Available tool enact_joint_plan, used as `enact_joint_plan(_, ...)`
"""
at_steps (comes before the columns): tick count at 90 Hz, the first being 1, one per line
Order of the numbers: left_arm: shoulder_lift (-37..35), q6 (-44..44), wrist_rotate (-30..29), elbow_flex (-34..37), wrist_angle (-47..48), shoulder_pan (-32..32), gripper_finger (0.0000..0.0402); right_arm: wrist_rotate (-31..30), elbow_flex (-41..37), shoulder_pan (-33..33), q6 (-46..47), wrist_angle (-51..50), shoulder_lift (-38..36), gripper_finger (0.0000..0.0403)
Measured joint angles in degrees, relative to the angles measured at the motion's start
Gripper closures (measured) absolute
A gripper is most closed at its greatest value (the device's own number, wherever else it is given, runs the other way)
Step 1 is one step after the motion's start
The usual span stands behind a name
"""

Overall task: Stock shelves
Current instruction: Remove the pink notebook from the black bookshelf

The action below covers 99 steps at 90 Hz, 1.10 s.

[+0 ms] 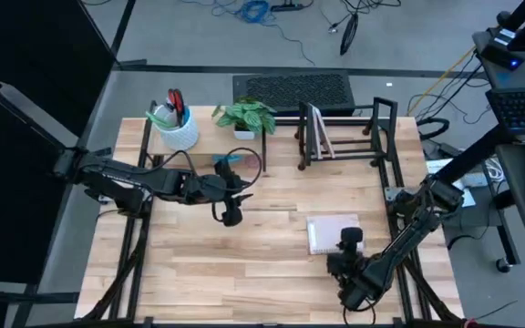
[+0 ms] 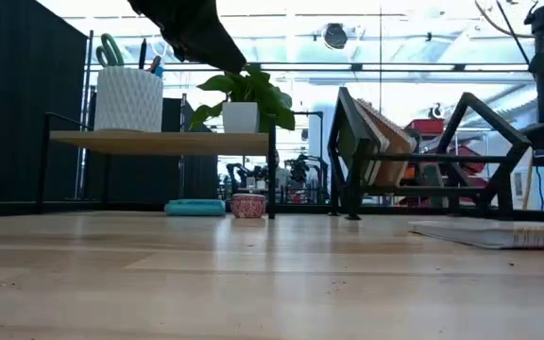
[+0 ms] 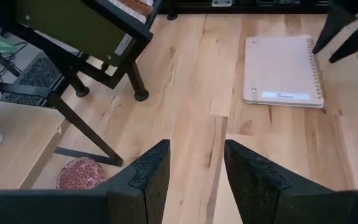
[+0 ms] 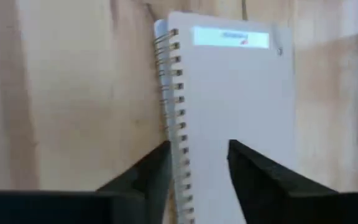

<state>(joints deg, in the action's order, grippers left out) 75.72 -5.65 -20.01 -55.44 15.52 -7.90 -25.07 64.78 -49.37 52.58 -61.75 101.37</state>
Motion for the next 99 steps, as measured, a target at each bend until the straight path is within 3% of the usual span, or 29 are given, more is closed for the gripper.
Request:
enact_joint_plan(9,0.0,0.0,0.0,0.0,0.0,0.0,0.0262,3.2,3.1,0.7,-3.0,-2.7,-4.6,0.0206)
enact_joint_plan(18,0.0,0.0,0.0,0.0,0.0,0.0,0.0262,0.8,6.0,2.8,-2.5,-5.7,-10.3,0.0190)
enact_joint_plan(40,0.0,0.0,0.0,0.0,0.0,0.0,0.0262,-16.6,6.7,9.0,0.8,-7.2,-23.9,0.0188)
enact_joint_plan(51,0.0,0.0,0.3,0.0,0.0,0.0,0.0262,-27.8,6.7,13.7,1.8,-10.2,-27.8,0.0195)
enact_joint_plan(59,0.0,0.0,0.3,0.0,0.0,0.0,0.0262,-31.7,6.7,19.0,1.9,-11.8,-29.4,0.0198)
enact_joint_plan(74,0.0,0.0,0.3,0.0,0.0,0.0,0.0262,-30.9,6.7,31.6,-0.4,-11.8,-29.7,0.0200)
enact_joint_plan(99,0.0,0.0,0.3,0.0,0.1,0.0,0.0262,-21.0,6.7,50.8,-11.3,-7.6,-29.7,0.0200)
